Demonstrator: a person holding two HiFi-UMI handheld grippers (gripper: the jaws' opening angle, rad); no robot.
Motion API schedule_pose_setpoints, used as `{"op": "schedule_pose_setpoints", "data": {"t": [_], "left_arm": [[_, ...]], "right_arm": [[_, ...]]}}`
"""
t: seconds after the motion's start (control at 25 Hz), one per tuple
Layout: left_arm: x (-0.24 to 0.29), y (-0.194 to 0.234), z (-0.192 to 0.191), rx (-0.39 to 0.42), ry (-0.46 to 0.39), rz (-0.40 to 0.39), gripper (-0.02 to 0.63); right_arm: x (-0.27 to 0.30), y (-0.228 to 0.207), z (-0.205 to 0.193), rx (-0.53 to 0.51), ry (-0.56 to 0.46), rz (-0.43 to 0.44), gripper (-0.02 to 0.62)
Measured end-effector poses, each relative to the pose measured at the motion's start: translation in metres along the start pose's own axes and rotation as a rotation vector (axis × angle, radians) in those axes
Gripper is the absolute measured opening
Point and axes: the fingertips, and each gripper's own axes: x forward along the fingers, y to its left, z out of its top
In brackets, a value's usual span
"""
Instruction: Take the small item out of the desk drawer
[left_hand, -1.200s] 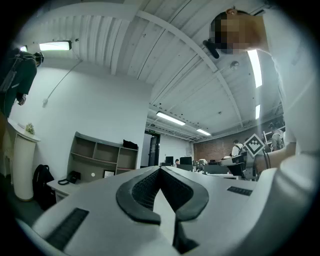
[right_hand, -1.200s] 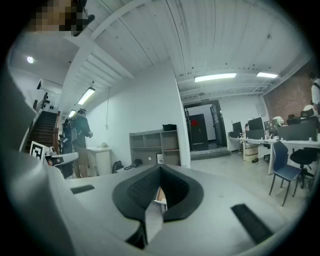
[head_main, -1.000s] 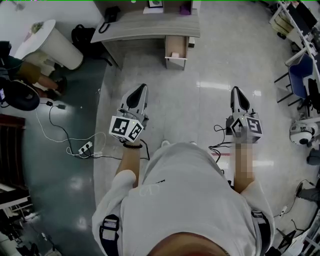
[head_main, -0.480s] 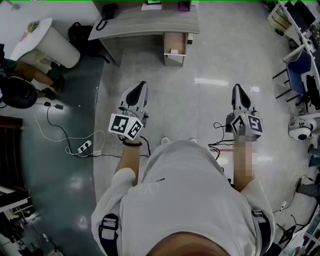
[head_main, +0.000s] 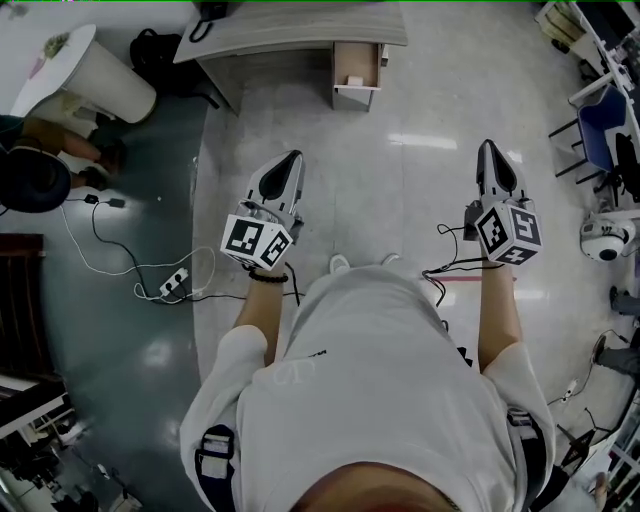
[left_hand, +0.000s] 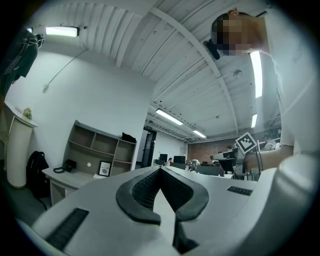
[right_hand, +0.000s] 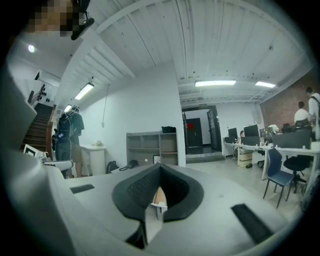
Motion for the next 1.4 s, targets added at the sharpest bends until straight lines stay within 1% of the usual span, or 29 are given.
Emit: {"op": "schedule_pose_setpoints", "data": {"t": [0.08, 0.24, 0.4, 0.52, 0.72, 0.92, 1.16, 1.28, 1.4], "left_arm": [[-0.001, 0.003, -0.008, -0.020, 0.012, -0.006, -0.002], [0.003, 0.007, -0.022, -0.038, 0.034, -0.013, -0.002], [0.015, 0.014, -0.032, -0.062, 0.050, -0.006, -0.002], [0.030, 0.019, -0.035, -0.061, 0.058, 0.003, -0.002], [0.063, 0.030, -0.039, -0.042, 0.078, 0.031, -0.002], [0.106, 0.044, -0.039, -0.028, 0.089, 0.056, -0.002], [0.172, 0.046, -0.046, -0.030, 0.078, 0.071, -0.002], [0.204, 0.046, -0.048, -0.025, 0.074, 0.080, -0.002], [0.223, 0.047, -0.052, -0.017, 0.072, 0.104, -0.002]], "right_arm": [[0.004, 0.005, -0.003, -0.004, 0.008, -0.005, 0.000], [0.012, 0.013, -0.018, -0.007, 0.050, 0.010, 0.000], [0.026, 0.011, -0.022, 0.003, 0.061, 0.019, 0.000], [0.044, 0.005, -0.024, 0.009, 0.063, 0.037, 0.000], [0.091, -0.003, -0.031, 0.030, 0.066, 0.084, 0.000], [0.139, -0.011, -0.024, -0.001, 0.071, 0.159, 0.000], [0.186, -0.048, -0.023, 0.001, 0.088, 0.209, 0.000], [0.208, -0.065, -0.029, 0.011, 0.113, 0.240, 0.000], [0.224, -0.079, -0.037, 0.017, 0.132, 0.266, 0.000]]}}
